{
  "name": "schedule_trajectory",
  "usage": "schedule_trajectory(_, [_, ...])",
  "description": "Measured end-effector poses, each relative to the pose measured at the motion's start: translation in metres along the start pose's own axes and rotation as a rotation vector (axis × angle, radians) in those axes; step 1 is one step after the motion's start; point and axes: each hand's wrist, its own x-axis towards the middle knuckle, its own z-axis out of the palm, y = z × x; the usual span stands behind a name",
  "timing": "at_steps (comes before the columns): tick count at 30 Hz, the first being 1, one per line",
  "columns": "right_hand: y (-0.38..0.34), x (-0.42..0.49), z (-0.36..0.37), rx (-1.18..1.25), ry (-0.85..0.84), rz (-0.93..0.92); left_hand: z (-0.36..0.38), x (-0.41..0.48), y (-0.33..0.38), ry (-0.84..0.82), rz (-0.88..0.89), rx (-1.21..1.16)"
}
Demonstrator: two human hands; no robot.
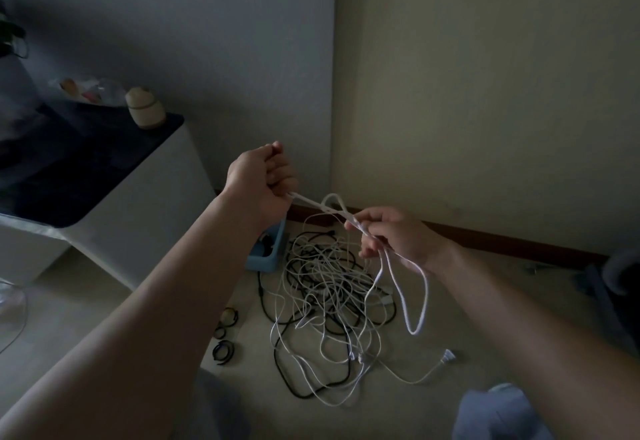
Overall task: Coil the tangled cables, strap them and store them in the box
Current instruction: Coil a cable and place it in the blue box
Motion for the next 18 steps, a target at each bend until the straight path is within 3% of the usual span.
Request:
schedule_trajectory(5, [-0.006, -0.006, -0.002, 0.144, -0.101, 0.045, -0.005, 0.003, 0.007, 0.034, 0.038, 0.002])
schedule_trajectory(8, [-0.007, -0.006, 0.001, 0.135, -0.136, -0.022, -0.007, 0.003, 0.007, 0.05, 0.04, 0.022])
schedule_trajectory(14, [-0.003, -0.004, 0.008, 0.218, 0.066, -0.087, -0.013, 0.006, 0.001, 0.127, 0.011, 0.12])
schedule_trajectory(18, [0.002, 0.001, 0.001, 0.35, 0.335, -0.069, -0.016, 0.007, -0.007, 0.193, -0.038, 0.229])
